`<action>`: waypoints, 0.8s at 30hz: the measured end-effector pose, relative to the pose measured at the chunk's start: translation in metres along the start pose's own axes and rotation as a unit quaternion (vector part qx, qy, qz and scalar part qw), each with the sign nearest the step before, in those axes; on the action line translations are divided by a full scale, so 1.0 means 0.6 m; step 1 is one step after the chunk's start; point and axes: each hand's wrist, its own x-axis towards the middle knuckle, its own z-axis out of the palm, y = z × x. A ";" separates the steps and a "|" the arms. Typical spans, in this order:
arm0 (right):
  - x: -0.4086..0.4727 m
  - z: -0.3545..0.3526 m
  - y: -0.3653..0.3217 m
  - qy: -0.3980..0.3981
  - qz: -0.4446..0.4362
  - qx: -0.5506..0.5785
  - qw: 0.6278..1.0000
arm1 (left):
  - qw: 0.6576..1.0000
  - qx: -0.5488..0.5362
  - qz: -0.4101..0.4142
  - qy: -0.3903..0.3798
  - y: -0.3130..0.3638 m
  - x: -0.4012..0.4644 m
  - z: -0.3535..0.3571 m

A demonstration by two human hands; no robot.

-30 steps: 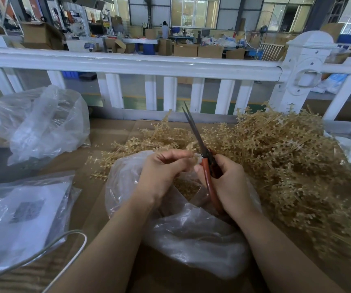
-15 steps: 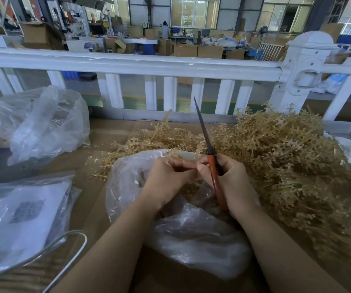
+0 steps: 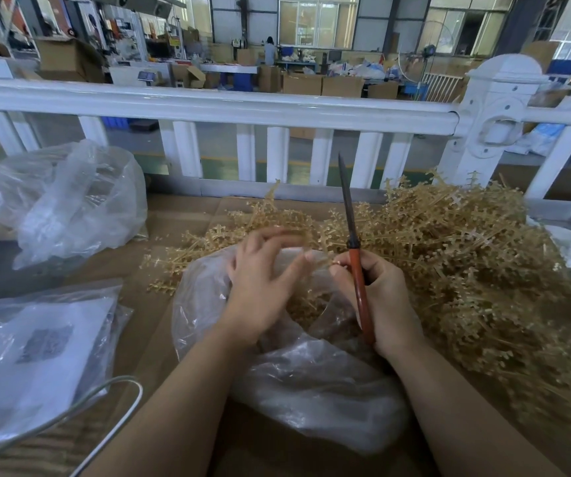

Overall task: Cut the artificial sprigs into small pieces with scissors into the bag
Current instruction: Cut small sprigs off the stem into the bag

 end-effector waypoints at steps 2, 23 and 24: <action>0.001 -0.001 0.001 -0.005 -0.002 -0.006 1.000 | 0.999 -0.006 0.015 -0.047 0.002 -0.002 0.005; -0.011 0.003 -0.009 0.010 -0.026 -0.320 0.947 | 0.947 -0.320 0.003 0.036 -0.019 0.011 0.004; -0.011 0.004 -0.008 0.010 -0.034 -0.335 0.942 | 0.944 -0.328 0.002 0.035 -0.022 0.011 0.005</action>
